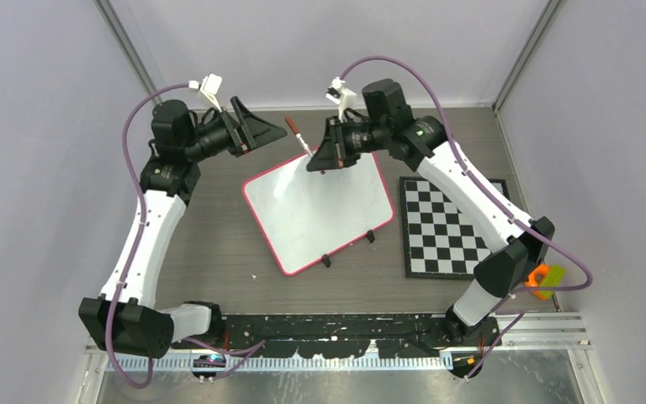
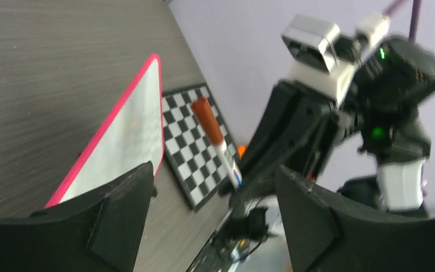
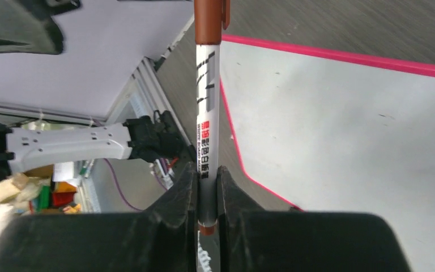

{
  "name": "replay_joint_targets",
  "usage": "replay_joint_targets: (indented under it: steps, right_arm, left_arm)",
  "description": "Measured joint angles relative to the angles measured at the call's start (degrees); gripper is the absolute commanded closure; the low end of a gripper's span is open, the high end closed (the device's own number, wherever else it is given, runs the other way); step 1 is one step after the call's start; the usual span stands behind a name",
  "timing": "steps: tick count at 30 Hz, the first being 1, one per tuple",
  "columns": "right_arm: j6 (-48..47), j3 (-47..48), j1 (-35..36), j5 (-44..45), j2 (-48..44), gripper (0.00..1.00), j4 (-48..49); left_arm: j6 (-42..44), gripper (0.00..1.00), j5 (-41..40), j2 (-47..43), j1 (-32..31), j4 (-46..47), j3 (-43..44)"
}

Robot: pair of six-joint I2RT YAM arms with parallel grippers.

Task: Write a sentence on the whiteboard
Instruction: Open the whiteboard marker.

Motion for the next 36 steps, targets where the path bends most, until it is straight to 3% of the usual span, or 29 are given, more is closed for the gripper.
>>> replay_joint_targets:
  steps: [1,3,9,15,20,27,36]
  right_arm:
    - [-1.7,-0.3,-0.9,-0.4,-0.8,1.0,-2.0]
    - [-6.3,-0.3,-2.6,-1.5,-2.2,1.0,-6.3]
    - [-17.8,-0.7,-2.8,-9.8,-5.2,1.0,-18.1]
    - [-25.1,-2.0,-1.7,-17.7,-5.9,1.0,-26.9]
    - [-27.4,-3.5,-0.2,-20.7,-6.6,1.0,-30.3]
    - [-30.1,-3.3,1.4,-23.0,-6.9,1.0,-33.5]
    - [-31.8,-3.3,2.3,-24.4,-6.9,1.0,-35.7]
  left_arm:
    - [7.1,0.12,2.3,0.0,0.0,-6.6,3.5]
    - [14.3,0.1,4.3,0.0,0.0,-11.5,6.3]
    - [44.5,0.12,9.9,0.0,-0.1,-30.4,13.5]
    - [62.6,0.19,14.1,3.0,-2.9,-45.2,22.1]
    - [71.7,0.26,15.2,2.7,-11.2,-51.4,23.2]
    - [76.1,0.43,14.1,-0.1,-20.7,-52.5,18.6]
    - [78.2,0.7,13.6,-0.4,-22.7,-52.7,17.9]
